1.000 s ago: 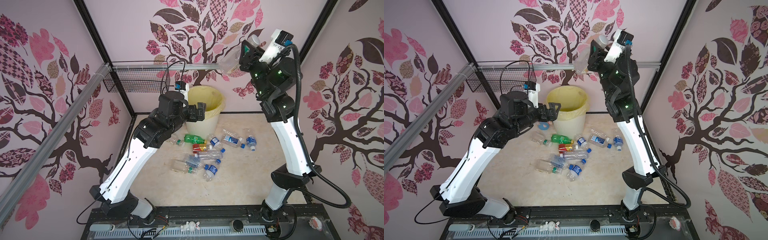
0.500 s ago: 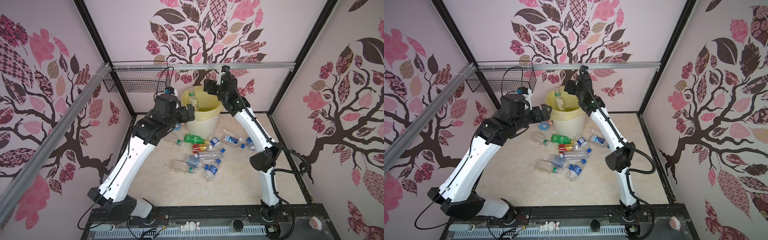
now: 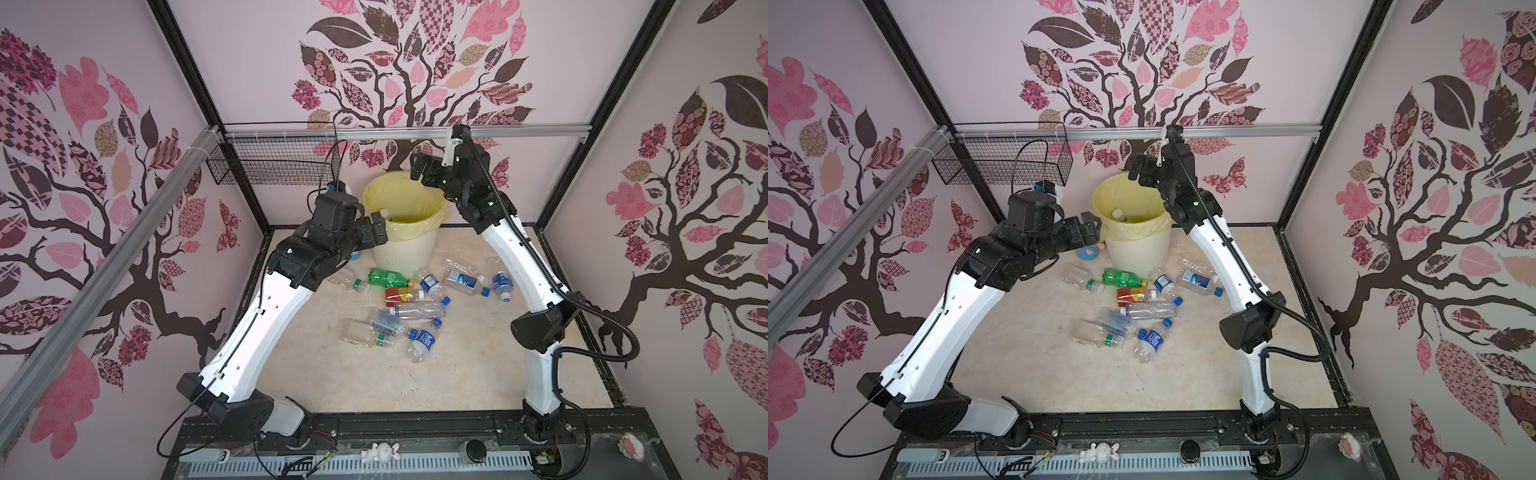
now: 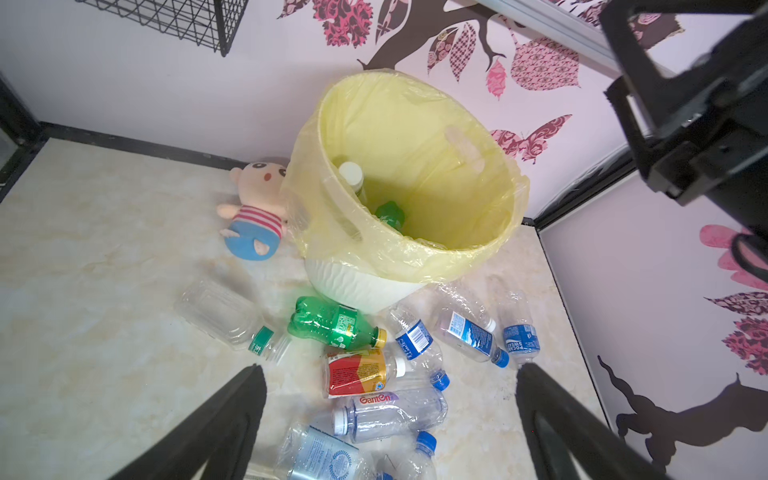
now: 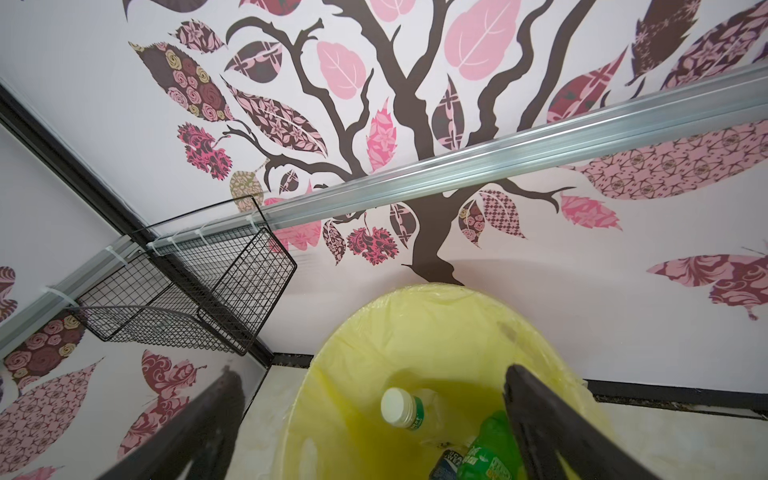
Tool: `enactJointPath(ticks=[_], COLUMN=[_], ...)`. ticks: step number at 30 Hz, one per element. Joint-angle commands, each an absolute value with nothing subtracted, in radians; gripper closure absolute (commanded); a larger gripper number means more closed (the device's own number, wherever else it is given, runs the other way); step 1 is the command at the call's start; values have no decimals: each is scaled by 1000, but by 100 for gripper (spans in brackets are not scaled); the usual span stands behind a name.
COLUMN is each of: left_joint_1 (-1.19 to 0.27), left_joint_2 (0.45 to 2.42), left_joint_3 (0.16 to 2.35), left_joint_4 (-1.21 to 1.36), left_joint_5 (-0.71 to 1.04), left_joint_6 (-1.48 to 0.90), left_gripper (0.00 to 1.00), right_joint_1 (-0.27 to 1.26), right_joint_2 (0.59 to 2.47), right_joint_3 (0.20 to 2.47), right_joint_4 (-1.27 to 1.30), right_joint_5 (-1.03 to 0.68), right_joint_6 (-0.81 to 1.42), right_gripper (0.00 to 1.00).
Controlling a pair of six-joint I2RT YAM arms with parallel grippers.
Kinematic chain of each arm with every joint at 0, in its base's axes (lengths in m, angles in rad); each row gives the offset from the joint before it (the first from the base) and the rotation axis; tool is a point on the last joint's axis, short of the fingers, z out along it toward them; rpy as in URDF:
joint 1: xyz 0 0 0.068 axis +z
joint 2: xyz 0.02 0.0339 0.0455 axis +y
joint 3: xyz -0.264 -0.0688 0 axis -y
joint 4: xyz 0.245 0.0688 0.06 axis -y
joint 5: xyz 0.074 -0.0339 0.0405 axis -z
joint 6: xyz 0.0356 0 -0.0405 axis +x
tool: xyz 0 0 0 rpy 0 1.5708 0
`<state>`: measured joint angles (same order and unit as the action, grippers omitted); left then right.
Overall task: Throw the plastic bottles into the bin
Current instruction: 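Open right gripper to drop the clear bottle into the yellow bin, then lower left gripper onto clear green-labelled bottle and close while right arm approaches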
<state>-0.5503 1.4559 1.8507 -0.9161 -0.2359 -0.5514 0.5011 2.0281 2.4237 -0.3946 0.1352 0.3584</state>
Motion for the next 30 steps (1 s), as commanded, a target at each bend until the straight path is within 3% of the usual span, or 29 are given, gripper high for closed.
enactJointPath(ticks=[1,15,23,30], left_joint_1=[-543,-511,-328,-245], left_joint_2=[1482,1492,1494,1532], left_joint_3=[1837,1746,1615,1549], left_joint_4=[-961,-965,-931,-930], left_joint_5=[-281,-260,-78,-72], left_joint_6=[-584,-675,-842,-936], left_gripper=[3,3,3,3], right_joint_1=[502,505,565,645], right_joint_2=[1922,1748,1624,1554], right_joint_3=[2366,2097,1887,1741], right_joint_4=[-430,-501,-502,-509], right_joint_5=[105,58,60,74], right_joint_6=[374,402,374,341], right_gripper=[0,0,0,0])
